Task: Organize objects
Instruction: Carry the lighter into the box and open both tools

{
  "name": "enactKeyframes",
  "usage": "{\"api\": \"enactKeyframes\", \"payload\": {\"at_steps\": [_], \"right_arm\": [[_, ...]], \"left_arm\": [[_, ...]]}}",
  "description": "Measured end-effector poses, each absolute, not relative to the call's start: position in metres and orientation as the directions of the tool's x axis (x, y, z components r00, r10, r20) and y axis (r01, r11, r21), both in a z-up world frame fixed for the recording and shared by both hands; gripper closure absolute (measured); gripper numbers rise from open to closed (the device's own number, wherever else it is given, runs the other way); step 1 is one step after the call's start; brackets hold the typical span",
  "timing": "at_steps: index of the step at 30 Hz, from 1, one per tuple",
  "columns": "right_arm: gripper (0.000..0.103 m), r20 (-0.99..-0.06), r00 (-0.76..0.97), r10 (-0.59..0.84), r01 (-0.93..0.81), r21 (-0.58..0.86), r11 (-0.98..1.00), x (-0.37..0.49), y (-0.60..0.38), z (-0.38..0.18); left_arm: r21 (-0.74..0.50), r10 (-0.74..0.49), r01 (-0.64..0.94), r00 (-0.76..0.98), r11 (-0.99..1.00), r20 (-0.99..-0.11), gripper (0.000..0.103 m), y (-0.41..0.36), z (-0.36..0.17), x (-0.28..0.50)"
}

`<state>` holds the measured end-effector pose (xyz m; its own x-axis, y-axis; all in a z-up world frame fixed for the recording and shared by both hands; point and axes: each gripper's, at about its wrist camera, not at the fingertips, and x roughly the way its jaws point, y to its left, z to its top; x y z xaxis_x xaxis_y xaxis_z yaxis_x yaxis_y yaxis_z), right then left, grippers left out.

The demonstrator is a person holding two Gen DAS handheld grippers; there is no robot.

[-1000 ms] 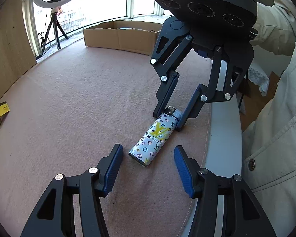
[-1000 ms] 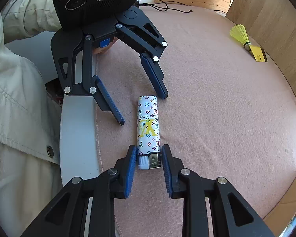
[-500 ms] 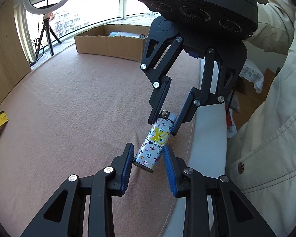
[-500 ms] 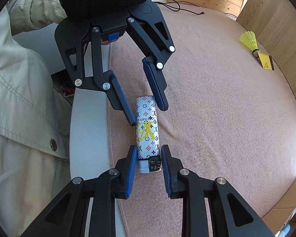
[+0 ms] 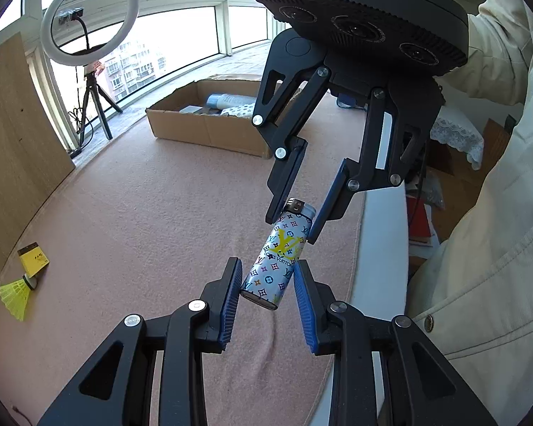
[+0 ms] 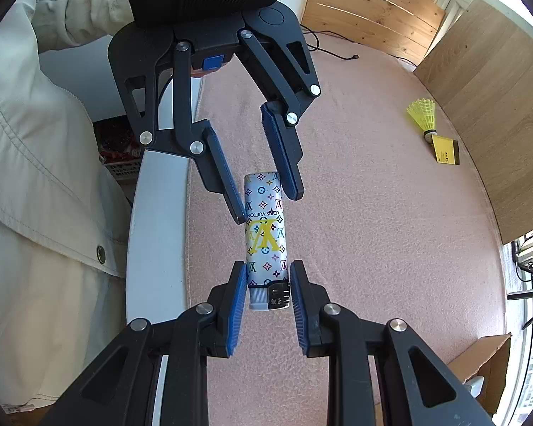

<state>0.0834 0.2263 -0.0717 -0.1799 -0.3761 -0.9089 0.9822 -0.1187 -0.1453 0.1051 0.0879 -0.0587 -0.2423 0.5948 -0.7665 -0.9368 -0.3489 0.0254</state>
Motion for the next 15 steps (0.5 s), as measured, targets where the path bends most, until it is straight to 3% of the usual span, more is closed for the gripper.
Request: {"api": "enactKeyframes", "payload": {"at_steps": [15], "right_arm": [[0.081, -0.881, -0.321, -0.348, 0.938, -0.247, -0.242, 0.048, 0.340, -0.043]], "left_arm": [[0.140, 0.597, -0.965, -0.249, -0.224, -0.763, 0.071, 0.227, -0.019, 0.048]]}}
